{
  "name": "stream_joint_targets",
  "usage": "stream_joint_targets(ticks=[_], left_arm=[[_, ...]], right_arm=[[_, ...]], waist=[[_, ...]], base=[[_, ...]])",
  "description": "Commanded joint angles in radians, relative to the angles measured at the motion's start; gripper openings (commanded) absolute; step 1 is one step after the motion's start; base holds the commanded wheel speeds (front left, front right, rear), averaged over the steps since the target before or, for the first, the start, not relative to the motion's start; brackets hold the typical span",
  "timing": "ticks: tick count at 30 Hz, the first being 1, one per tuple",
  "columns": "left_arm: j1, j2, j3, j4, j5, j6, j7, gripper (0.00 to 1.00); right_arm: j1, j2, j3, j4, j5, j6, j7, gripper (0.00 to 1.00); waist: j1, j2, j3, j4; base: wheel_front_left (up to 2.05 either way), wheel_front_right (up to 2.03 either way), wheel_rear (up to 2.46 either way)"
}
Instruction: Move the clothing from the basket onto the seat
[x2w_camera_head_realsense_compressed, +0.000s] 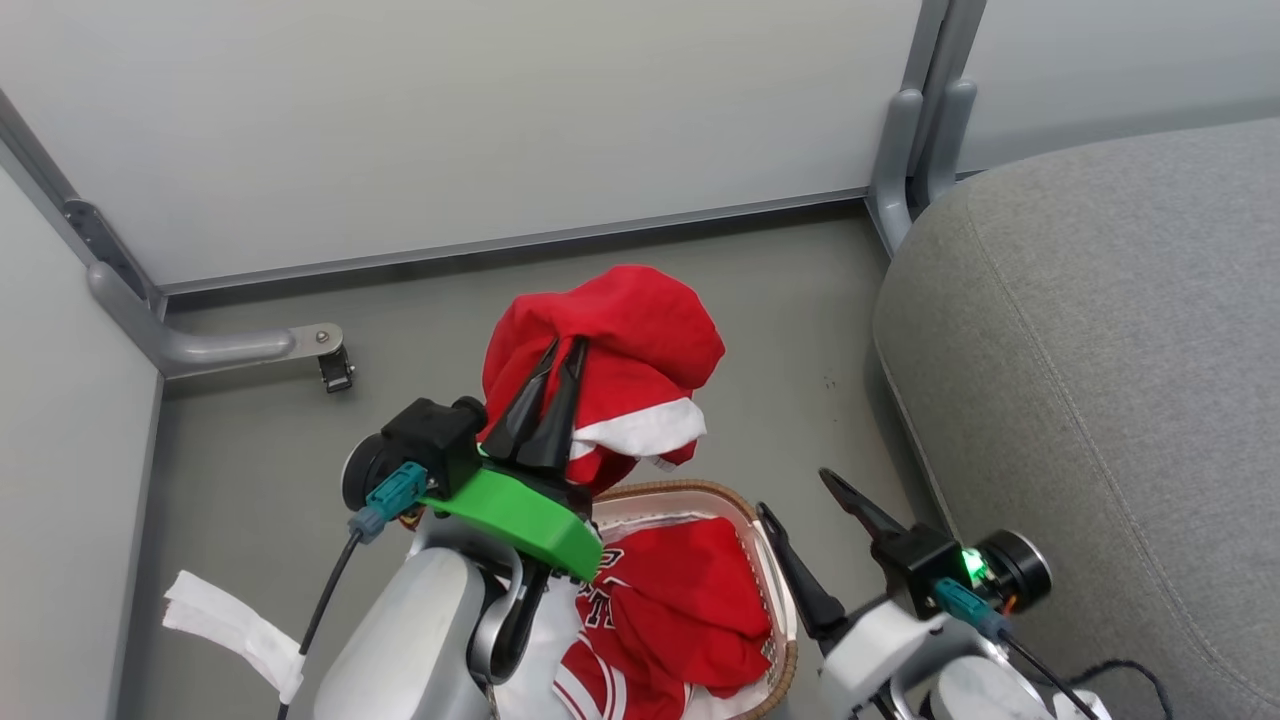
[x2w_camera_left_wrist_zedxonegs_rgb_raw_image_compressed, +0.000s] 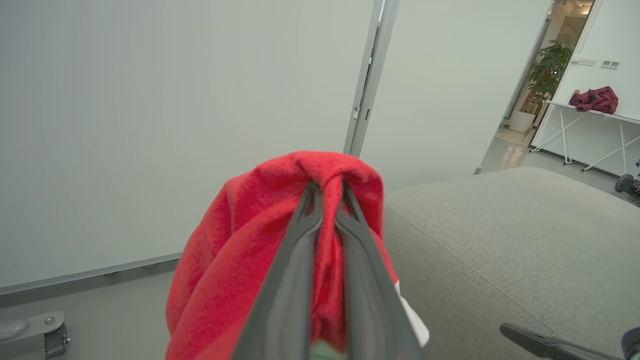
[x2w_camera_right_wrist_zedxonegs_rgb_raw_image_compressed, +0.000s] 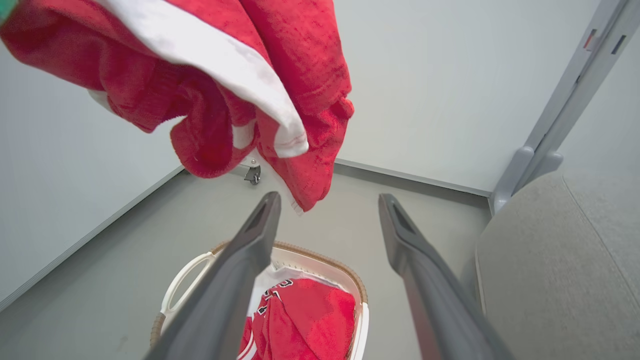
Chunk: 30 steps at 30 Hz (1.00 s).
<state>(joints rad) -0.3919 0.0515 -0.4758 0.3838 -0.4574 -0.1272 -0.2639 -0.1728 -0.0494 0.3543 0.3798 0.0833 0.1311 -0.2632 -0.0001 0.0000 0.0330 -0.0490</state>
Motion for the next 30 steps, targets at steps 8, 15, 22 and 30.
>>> stream_joint_targets(ticks=[8,15,22,30], left_arm=[[-0.017,0.001,-0.084,-0.020,-0.060,-0.005,-0.001,0.00],[-0.026,0.001,-0.153,-0.020,-0.099,-0.005,-0.001,0.00],[-0.020,0.001,-0.184,-0.005,-0.113,-0.005,-0.001,0.00],[-0.023,0.001,-0.159,0.019,-0.060,-0.002,-0.001,0.83]], right_arm=[[-0.198,-0.004,0.169,0.026,-0.062,-0.001,-0.002,1.00],[-0.299,-0.004,0.261,0.106,-0.080,-0.001,-0.002,1.00],[-0.292,-0.004,0.250,0.130,-0.025,-0.001,-0.002,0.00],[-0.287,-0.004,0.221,0.110,0.009,-0.001,-0.002,0.00]], waist=[[0.0001,0.0000,0.012,0.050],[0.0001,0.0000,0.008,0.100],[0.0001,0.0000,0.002,0.123],[0.0001,0.0000,0.022,0.085]], base=[[0.00,0.00,0.00],[0.00,0.00,0.00],[0.00,0.00,0.00],[0.00,0.00,0.00]])
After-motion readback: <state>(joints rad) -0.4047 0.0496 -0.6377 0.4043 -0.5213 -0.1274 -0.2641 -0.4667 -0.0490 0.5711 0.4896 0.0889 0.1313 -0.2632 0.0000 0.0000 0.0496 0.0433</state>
